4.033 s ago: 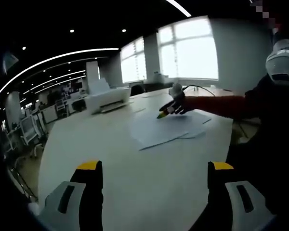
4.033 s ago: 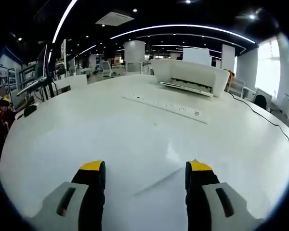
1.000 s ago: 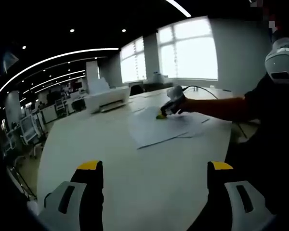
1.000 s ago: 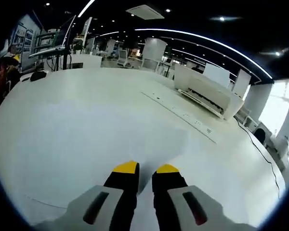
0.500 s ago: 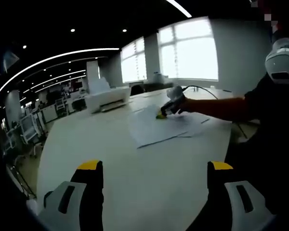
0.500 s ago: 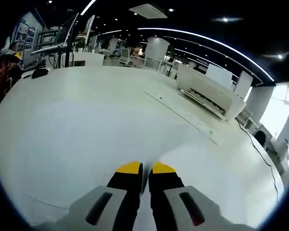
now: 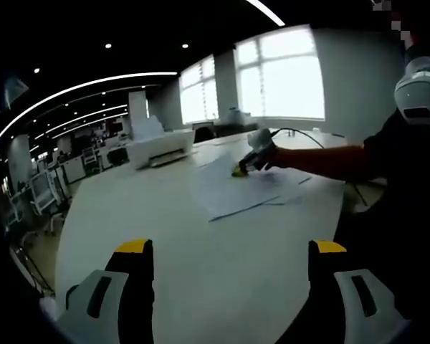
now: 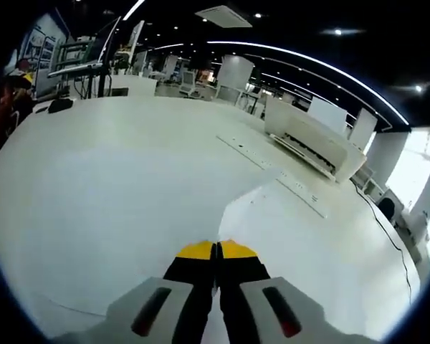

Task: Organize the stack of printing papers by aligning and flattening the scattered papers on the table

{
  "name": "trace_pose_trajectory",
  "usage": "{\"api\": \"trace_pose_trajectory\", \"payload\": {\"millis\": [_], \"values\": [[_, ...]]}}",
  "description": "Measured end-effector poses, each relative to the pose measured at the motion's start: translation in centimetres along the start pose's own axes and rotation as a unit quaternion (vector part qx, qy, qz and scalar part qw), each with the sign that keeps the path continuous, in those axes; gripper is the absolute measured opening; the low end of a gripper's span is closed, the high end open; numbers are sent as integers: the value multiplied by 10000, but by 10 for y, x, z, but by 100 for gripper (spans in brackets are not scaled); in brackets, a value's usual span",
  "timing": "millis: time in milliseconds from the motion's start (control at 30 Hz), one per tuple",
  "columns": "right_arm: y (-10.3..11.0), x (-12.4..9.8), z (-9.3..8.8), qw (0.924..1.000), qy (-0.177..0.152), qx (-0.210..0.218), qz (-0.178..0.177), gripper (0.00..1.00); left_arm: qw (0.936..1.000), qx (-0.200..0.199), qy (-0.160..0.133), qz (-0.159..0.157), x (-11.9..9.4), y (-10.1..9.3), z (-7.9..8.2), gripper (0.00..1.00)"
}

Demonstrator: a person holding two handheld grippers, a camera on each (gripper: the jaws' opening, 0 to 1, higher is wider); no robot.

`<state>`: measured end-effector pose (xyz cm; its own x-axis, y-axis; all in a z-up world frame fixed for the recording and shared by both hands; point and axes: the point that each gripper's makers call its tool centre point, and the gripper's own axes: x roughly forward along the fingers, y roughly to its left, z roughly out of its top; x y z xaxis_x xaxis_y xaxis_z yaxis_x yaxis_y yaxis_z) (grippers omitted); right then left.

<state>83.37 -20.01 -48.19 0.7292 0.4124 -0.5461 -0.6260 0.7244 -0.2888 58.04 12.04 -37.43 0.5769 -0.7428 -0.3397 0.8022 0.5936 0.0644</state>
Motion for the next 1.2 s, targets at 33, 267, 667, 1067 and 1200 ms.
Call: {"api": "trace_pose_trajectory", "payload": {"millis": [33, 267, 667, 1067, 1200], "values": [[0, 0, 0, 10000, -1, 11, 0, 0, 10000, 5, 1, 3, 0, 0, 0, 91], [-3, -1, 1, 9999, -41, 150, 28, 0, 10000, 21, 1, -4, 0, 0, 2, 91], [-7, -15, 18, 9991, -330, 253, 14, 0, 10000, 37, -17, -23, 1, -1, 4, 91], [-6, -30, 35, 9971, -677, 333, 52, 0, 10000, 29, -12, -26, 2, -3, 3, 91], [-6, -37, 42, 9968, -757, 264, 73, 0, 10000, 31, -9, -39, 3, -4, 3, 91]]}}
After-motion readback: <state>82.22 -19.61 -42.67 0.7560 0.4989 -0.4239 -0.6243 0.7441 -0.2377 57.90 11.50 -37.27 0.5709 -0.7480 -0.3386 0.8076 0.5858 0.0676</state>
